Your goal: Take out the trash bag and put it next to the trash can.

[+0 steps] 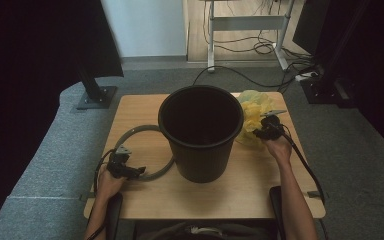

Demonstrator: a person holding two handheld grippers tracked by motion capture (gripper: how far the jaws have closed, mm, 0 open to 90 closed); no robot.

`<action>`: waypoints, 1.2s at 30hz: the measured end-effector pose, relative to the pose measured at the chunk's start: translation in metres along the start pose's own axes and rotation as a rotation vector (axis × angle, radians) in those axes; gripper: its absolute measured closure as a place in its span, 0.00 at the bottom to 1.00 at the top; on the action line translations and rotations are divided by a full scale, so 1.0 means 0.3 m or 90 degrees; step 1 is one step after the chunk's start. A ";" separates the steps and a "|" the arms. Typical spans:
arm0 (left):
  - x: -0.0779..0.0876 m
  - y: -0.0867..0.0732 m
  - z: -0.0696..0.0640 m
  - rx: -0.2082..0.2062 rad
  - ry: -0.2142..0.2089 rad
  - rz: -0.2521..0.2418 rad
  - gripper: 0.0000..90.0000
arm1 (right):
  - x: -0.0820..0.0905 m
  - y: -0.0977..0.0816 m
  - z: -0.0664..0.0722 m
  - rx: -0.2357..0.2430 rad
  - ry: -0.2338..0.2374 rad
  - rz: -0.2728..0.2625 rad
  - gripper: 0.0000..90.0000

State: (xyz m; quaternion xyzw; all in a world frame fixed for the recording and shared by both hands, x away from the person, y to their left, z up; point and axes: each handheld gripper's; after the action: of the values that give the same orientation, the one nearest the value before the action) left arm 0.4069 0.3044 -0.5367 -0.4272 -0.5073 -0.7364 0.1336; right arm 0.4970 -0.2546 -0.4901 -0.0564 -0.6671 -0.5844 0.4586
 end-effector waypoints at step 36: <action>0.002 0.000 0.004 0.010 -0.003 0.001 0.00 | 0.191 -0.267 0.075 0.011 0.009 0.004 0.00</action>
State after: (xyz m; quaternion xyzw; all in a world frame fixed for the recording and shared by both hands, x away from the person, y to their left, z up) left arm 0.4072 0.3055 -0.5359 -0.4284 -0.5129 -0.7313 0.1366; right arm 0.4029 -0.2872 -0.5074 -0.0506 -0.6689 -0.5773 0.4655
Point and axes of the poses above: each handheld gripper's, and its own axes: x roughly backward along the jaws, y roughly out of its top, z roughly to its left, and after that the axes turned 11 degrees about y, right-handed
